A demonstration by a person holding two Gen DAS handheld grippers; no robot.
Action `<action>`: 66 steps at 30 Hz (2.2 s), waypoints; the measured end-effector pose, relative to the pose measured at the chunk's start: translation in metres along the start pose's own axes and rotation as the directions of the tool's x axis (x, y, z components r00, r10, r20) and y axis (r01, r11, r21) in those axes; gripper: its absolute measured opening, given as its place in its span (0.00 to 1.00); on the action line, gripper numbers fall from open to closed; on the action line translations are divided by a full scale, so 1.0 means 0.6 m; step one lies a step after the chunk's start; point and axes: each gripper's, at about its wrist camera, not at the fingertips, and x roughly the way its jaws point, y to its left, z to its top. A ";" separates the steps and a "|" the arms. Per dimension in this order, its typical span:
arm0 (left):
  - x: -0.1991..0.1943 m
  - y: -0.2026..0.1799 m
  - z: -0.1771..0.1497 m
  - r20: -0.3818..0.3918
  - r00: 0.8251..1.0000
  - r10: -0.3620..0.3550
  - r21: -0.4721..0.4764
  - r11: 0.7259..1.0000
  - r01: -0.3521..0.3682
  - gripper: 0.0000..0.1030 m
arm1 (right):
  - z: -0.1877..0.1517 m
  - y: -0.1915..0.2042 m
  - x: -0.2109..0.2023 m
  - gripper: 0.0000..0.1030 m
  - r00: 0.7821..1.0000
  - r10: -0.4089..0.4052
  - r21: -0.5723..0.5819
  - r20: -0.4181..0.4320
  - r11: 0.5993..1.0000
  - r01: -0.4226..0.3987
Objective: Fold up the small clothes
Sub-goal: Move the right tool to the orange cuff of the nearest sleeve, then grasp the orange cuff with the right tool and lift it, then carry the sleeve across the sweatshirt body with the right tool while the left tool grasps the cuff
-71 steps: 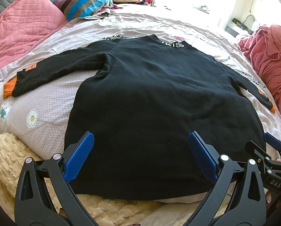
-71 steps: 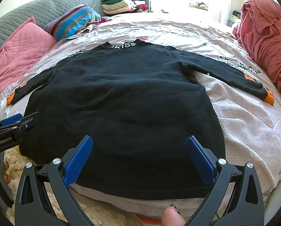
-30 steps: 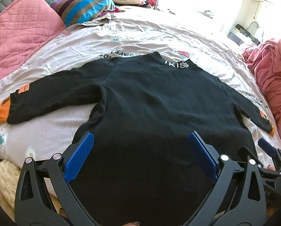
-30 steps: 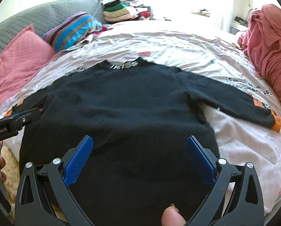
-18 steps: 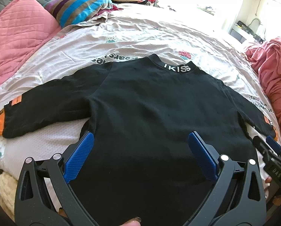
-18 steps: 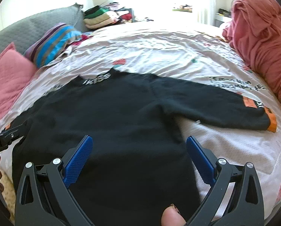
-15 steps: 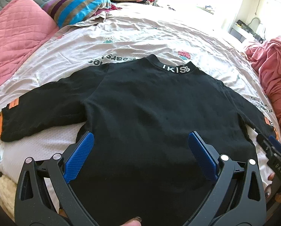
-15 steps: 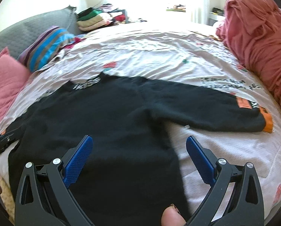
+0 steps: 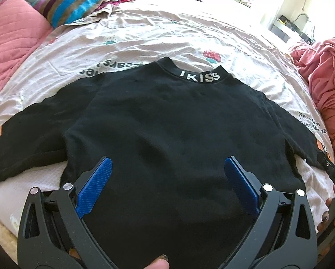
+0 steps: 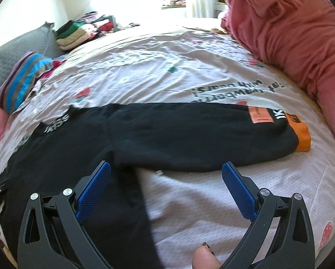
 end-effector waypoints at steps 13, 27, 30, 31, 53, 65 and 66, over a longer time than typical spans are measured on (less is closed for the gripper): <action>0.054 -0.015 0.035 -0.018 1.000 0.001 0.025 1.000 -0.001 0.91 | 0.015 -0.127 0.037 0.96 0.991 -0.121 0.179 -0.054 0.975 0.129; 0.139 -0.025 0.050 -0.077 0.997 -0.009 0.038 0.999 0.012 0.91 | 0.011 -0.268 0.077 0.96 0.995 -0.083 0.462 -0.058 0.881 0.100; 0.137 -0.018 0.046 -0.074 0.997 -0.013 0.021 1.000 0.014 0.91 | 0.022 -0.289 0.090 0.74 0.998 -0.069 0.541 -0.011 0.839 0.064; 0.132 -0.017 0.047 -0.071 0.997 -0.019 0.015 1.000 0.020 0.91 | 0.025 -0.292 0.090 0.58 0.997 -0.071 0.556 0.006 0.829 0.056; 0.013 0.057 0.074 0.078 0.980 -0.182 -0.157 0.969 0.192 0.91 | 0.136 0.033 -0.005 0.09 0.905 0.358 0.036 0.227 0.926 -0.375; 0.017 0.117 0.058 0.104 0.935 -0.340 -0.302 0.884 0.356 0.91 | 0.082 0.245 0.001 0.09 0.871 0.480 -0.256 0.101 0.859 -0.443; 0.019 0.122 0.056 0.105 0.931 -0.349 -0.314 0.877 0.364 0.91 | 0.074 0.260 0.005 0.09 0.870 0.486 -0.275 0.086 0.851 -0.448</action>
